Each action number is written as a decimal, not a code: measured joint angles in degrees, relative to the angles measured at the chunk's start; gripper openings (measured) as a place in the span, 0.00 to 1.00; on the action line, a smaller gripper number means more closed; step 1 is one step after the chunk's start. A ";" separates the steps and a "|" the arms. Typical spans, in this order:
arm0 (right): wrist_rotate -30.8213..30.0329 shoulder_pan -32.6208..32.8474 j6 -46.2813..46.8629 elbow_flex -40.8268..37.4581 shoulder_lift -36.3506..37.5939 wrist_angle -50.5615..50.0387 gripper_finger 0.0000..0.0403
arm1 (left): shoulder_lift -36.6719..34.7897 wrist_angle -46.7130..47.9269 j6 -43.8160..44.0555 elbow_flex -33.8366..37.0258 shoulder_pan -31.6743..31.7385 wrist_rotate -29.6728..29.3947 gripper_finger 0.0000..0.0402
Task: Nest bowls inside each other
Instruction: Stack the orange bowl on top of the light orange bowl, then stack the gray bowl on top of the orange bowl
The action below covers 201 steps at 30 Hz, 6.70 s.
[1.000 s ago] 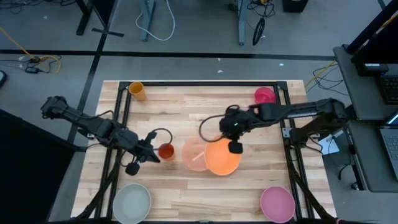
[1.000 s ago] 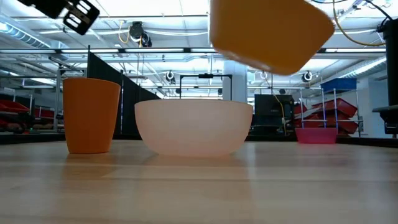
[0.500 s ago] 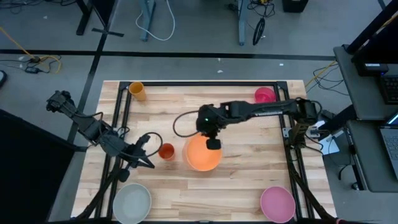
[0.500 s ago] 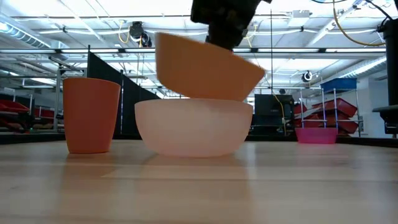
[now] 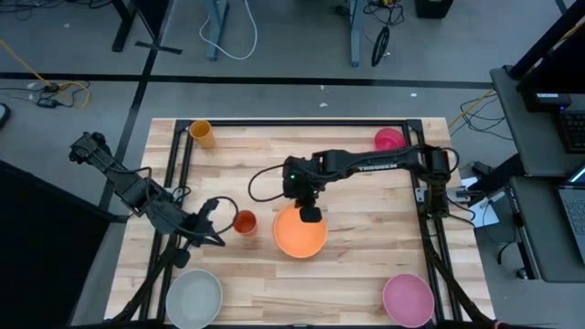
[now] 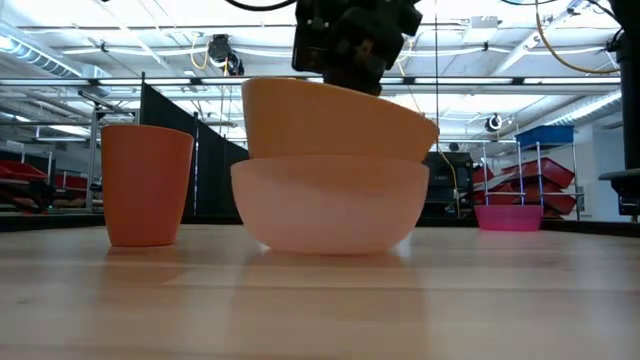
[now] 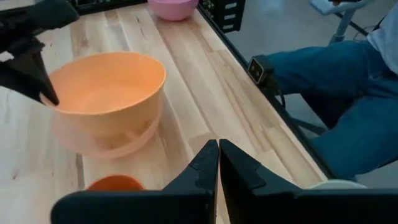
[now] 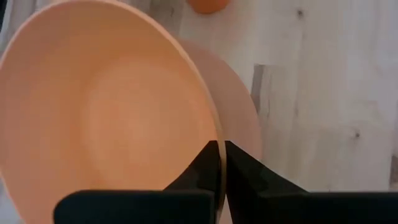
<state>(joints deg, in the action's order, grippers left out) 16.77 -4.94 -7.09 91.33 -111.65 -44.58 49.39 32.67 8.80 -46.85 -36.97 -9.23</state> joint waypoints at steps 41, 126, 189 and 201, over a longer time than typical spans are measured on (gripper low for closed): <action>-3.64 6.63 1.87 11.28 0.83 -6.84 0.32 | 16.95 17.41 36.38 0.04 -14.90 7.30 0.03; -24.99 14.82 16.95 11.17 21.39 -33.16 0.32 | 28.24 28.92 -5.08 -27.19 10.38 -6.32 0.00; -39.62 56.53 67.28 -26.18 45.46 -23.23 0.32 | 59.60 13.25 -36.31 -47.93 37.82 20.67 0.22; -39.34 56.55 67.96 -26.16 44.18 -23.07 0.32 | 59.58 12.74 -34.75 -47.91 37.33 19.68 0.29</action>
<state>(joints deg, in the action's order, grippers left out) -22.57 51.62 60.88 65.17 -67.47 -67.65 108.97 45.41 -25.95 -94.76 0.36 10.46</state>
